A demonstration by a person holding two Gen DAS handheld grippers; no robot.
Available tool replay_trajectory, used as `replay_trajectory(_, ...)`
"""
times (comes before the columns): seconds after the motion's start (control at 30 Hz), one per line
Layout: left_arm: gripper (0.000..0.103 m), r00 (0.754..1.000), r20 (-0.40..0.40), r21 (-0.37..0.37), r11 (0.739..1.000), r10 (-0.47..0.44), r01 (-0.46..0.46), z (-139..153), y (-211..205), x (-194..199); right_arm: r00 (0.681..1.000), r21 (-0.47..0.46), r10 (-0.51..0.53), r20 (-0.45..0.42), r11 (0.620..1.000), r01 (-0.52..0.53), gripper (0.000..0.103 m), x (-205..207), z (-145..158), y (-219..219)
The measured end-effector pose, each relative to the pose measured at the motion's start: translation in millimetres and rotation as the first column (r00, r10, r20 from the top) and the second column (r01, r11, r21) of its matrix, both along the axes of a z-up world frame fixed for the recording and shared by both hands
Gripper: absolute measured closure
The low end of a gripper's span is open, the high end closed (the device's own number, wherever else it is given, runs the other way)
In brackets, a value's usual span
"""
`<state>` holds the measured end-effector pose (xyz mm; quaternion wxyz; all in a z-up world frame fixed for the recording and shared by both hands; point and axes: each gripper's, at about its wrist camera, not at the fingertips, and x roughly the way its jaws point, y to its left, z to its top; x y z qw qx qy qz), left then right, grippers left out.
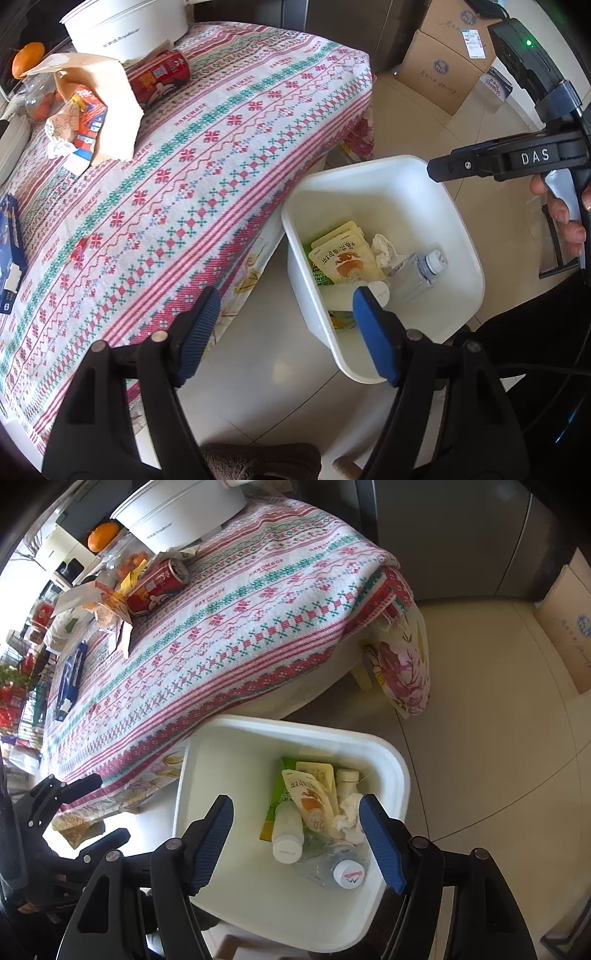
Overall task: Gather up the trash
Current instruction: 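Grasp the blue biscuit box with the left tool while the right tool reaches toward the paper bag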
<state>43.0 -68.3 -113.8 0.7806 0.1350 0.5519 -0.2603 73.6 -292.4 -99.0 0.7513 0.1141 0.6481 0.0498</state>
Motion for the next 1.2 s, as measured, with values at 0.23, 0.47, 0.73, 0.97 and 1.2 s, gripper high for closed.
replay_trajectory(0.23, 0.028, 0.998, 0.010, -0.025, 0.997, 0.068, -0.068, 12, 22, 9, 0.999, -0.024, 0.038, 0.034, 0.999, -0.038, 0.030, 12, 14, 22)
replay_trajectory(0.47, 0.028, 0.957, 0.038, -0.036, 0.958, 0.287, -0.285, 36, 91, 48, 0.991, -0.042, 0.089, 0.099, 0.996, -0.085, 0.029, 31, 39, 52)
replay_trajectory(0.73, 0.006, 0.784, 0.115, -0.006, 0.790, 0.610, -0.613, 47, 182, 95, 0.976, -0.097, 0.136, 0.171, 0.988, -0.120, 0.024, 57, 55, 87)
replay_trajectory(0.97, 0.006, 0.670, 0.154, 0.012, 0.677, 0.726, -0.736, 34, 234, 134, 0.959, -0.134, 0.188, 0.212, 0.978, -0.162, 0.023, 80, 51, 120)
replay_trajectory(1.2, 0.006, 0.605, 0.072, 0.033, 0.605, 0.793, -0.796, -3, 258, 173, 0.944, -0.127, 0.206, 0.259, 0.976, -0.178, 0.022, 104, 47, 150)
